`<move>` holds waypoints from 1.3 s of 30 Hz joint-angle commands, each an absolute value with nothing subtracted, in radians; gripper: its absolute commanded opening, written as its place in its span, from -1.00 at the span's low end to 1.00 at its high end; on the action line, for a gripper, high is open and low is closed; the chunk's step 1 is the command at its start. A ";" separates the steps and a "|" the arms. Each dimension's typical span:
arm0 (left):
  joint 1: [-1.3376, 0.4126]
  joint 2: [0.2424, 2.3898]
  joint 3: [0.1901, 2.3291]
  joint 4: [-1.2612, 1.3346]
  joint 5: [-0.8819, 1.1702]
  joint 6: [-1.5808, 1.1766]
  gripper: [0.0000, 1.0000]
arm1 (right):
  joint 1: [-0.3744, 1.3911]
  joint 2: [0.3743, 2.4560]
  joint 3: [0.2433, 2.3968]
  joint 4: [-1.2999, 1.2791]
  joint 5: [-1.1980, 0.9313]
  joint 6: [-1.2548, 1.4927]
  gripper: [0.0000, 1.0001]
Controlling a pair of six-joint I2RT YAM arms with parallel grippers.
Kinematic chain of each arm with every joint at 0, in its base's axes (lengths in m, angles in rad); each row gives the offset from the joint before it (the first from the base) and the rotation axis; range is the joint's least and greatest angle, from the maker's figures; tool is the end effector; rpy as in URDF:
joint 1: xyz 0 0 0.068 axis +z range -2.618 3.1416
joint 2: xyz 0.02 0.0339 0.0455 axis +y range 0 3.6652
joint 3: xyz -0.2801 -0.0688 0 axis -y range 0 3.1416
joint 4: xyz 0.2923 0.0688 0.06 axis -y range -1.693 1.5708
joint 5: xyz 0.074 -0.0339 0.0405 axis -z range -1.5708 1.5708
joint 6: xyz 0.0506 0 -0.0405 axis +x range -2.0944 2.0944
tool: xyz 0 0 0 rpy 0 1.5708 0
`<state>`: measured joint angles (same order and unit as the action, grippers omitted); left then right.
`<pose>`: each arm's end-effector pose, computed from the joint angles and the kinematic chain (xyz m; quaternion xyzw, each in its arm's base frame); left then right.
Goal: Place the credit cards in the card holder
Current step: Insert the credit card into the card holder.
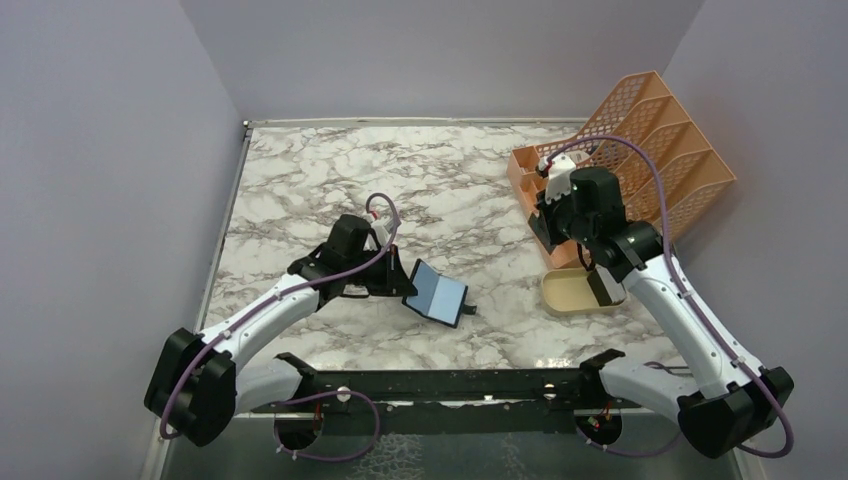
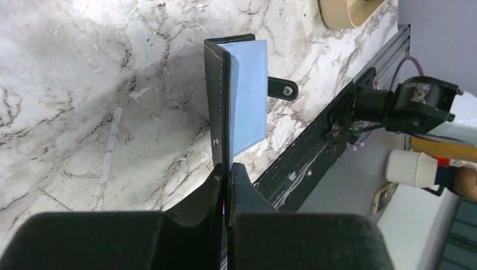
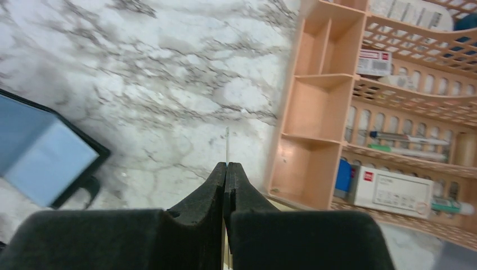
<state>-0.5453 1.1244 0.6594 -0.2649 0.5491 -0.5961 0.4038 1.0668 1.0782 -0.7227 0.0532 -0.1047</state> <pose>0.2210 -0.1650 0.2106 0.0883 0.8812 -0.4205 0.1969 0.2499 0.1039 0.3408 -0.2178 0.8823 0.0381 0.4154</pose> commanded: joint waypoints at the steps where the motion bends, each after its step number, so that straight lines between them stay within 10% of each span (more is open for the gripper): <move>1: -0.546 1.158 0.617 -0.104 0.576 -0.731 -1.00 | 0.398 1.046 1.058 -0.588 -0.127 0.080 -0.98; 19: -0.569 1.381 0.463 0.308 0.471 -1.034 -0.82 | 0.432 1.148 0.670 -0.049 -0.385 0.870 -0.98; 39: -0.594 1.325 0.385 0.182 0.409 -0.942 -0.27 | 0.643 1.425 0.666 -0.030 -0.205 0.793 -0.98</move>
